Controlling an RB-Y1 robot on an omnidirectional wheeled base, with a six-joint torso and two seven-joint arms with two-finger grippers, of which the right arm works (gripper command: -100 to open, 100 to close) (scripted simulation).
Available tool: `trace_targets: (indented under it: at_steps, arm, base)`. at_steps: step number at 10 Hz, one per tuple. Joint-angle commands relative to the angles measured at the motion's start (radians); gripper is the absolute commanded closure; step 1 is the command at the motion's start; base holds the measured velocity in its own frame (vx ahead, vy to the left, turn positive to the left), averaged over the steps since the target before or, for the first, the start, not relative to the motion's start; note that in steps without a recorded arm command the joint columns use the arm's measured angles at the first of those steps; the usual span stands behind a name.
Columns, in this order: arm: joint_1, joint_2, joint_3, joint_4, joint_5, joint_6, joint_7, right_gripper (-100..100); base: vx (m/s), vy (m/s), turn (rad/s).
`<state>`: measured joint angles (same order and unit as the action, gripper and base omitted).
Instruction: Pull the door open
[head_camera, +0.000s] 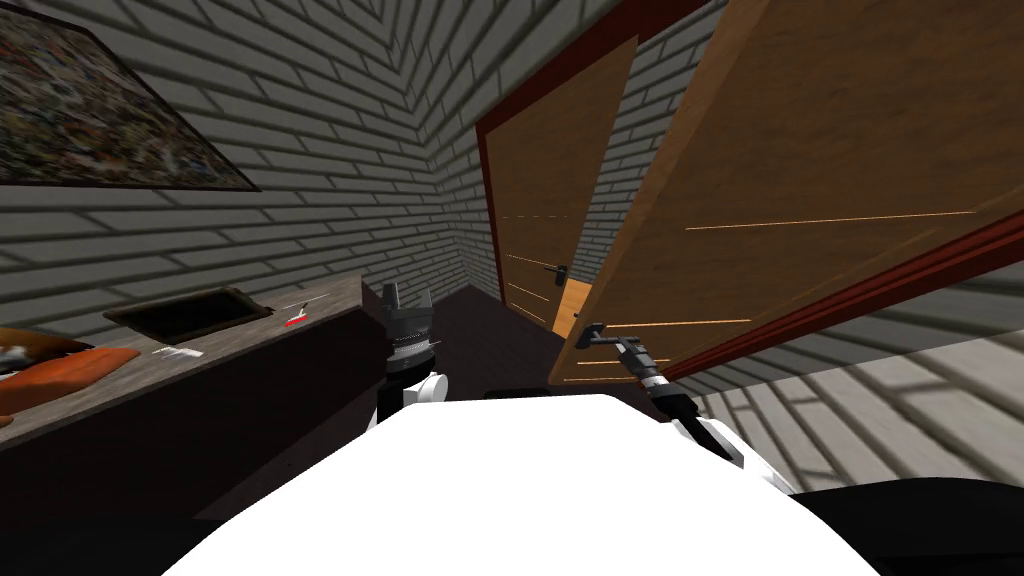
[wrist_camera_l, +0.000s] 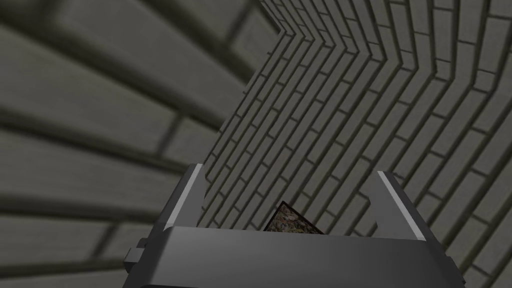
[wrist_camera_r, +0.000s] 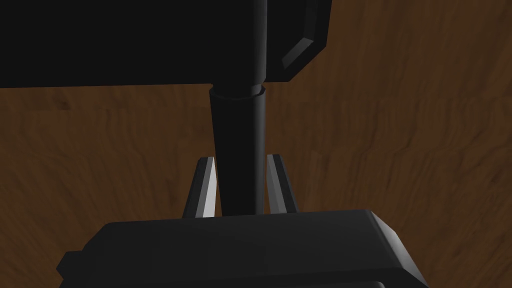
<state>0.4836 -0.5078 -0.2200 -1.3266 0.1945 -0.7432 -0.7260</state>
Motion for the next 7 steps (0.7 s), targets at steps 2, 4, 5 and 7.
trace_targets:
  at_steps: [2, 4, 5, 7]
  arm:
    - [0.013, -0.013, 0.016, 0.012, 0.007, -0.045, -0.016, 100]
    - [0.017, -0.021, 0.019, 0.019, 0.009, -0.062, -0.023, 100]
    - [0.015, -0.022, 0.009, 0.018, 0.006, -0.046, -0.019, 100]
    - [0.016, -0.033, 0.014, 0.036, 0.009, -0.074, -0.027, 100]
  base:
    - [-0.22, -0.061, 0.153]
    - [-0.18, -0.047, 0.083]
    - [-0.074, -0.027, -0.004]
    - [-0.177, -0.041, 0.134]
